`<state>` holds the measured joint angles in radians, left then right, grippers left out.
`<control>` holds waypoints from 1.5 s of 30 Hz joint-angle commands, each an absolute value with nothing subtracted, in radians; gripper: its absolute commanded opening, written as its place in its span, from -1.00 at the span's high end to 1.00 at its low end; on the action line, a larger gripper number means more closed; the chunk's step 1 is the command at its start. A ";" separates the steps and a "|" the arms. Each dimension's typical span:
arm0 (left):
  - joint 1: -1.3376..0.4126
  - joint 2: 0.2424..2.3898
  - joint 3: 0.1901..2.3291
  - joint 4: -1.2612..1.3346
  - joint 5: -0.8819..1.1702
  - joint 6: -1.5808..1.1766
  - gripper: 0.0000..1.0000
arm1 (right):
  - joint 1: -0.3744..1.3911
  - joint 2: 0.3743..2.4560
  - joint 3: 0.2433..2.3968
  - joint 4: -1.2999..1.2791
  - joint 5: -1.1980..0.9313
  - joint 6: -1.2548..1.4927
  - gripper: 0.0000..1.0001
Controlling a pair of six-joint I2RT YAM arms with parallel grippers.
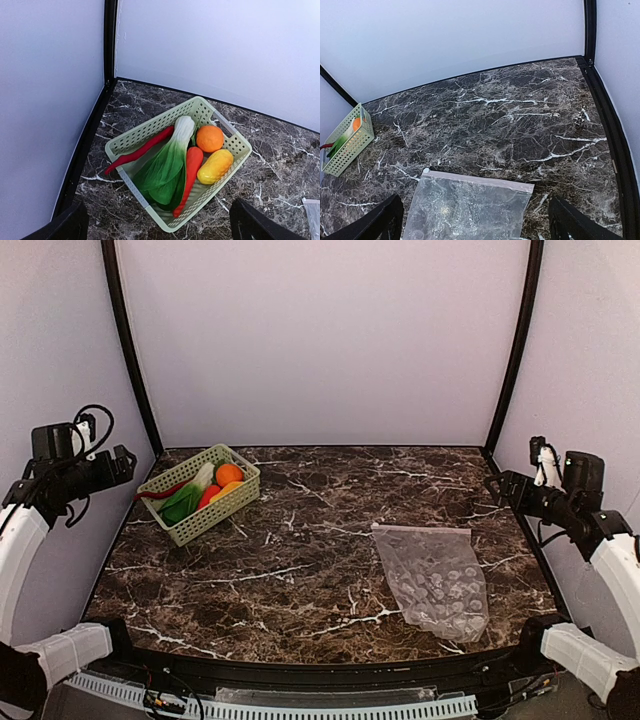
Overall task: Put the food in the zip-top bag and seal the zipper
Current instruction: Pick up the zipper food storage bag from the corner of the board.
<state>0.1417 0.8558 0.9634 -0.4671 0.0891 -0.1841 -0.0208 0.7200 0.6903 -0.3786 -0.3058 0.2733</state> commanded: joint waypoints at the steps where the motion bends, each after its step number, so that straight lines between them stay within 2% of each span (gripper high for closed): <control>1: 0.141 0.838 0.901 -0.421 0.082 -0.167 -0.98 | -0.026 0.736 0.713 -0.363 -0.283 0.315 -0.97; 9: 0.139 0.832 0.834 -0.387 0.066 -0.141 -0.91 | -0.026 0.815 0.775 -0.462 -0.278 0.358 -0.97; 12: 0.086 0.848 0.872 -0.415 0.023 -0.107 -0.88 | 0.008 0.871 0.808 -0.507 -0.363 0.371 -0.76; 13: 0.033 0.861 0.888 -0.416 0.002 -0.105 -0.88 | 0.051 0.888 0.814 -0.514 -0.354 0.377 -0.73; 15: -0.085 0.892 0.909 -0.397 -0.028 -0.111 -0.88 | 0.157 0.924 0.833 -0.545 -0.262 0.393 -0.80; 18: -0.216 0.977 0.977 -0.369 0.024 -0.117 -0.87 | 0.334 0.990 0.868 -0.604 -0.081 0.426 -0.83; 24: -0.505 1.226 1.182 -0.375 0.061 -0.054 -0.88 | 0.578 1.131 0.884 -0.602 -0.007 0.503 -0.76; 28: -0.517 1.336 1.209 -0.309 0.198 -0.102 -0.88 | 0.731 1.255 0.911 -0.599 0.121 0.566 -0.74; 32: -0.517 1.358 1.134 -0.300 0.192 -0.118 -0.88 | 0.831 1.374 0.954 -0.583 0.146 0.575 -0.70; 36: -0.517 1.327 1.058 -0.253 0.134 -0.128 -0.90 | 0.844 1.501 1.008 -0.577 0.166 0.534 -0.65; 45: -0.517 1.354 1.074 -0.275 0.118 -0.133 -0.90 | 0.844 1.770 1.195 -0.584 0.267 0.431 -0.46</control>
